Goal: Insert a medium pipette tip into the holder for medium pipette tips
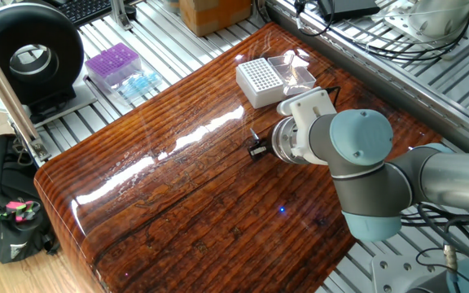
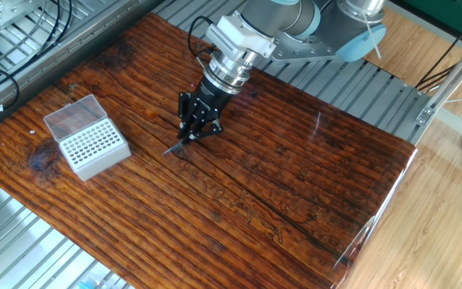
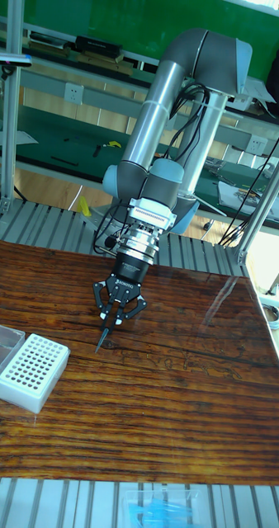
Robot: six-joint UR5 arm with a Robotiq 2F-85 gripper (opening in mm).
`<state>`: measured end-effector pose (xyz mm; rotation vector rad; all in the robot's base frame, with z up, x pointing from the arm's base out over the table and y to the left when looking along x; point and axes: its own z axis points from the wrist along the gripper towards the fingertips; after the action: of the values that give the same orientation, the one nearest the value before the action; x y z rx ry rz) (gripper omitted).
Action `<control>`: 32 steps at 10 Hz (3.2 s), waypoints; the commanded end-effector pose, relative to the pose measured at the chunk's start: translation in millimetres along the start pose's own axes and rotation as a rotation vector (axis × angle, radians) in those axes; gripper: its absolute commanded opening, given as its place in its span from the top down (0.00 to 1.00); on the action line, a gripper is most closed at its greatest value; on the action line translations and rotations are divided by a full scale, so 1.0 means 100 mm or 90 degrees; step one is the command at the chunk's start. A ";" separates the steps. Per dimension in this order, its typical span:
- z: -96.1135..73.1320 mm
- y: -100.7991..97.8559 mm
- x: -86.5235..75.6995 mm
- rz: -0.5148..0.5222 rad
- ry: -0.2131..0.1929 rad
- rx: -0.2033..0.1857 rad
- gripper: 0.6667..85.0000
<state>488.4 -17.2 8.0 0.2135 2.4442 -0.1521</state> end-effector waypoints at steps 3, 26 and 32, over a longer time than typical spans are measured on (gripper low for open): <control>0.25 -0.05 0.19 -0.034 0.035 0.000 0.72; -0.99 -0.20 -0.22 -0.080 0.224 0.004 1.00; -1.16 -0.05 -0.31 -0.037 0.205 -0.068 1.00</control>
<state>443.4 -15.3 108.1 0.1167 2.7794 -0.0833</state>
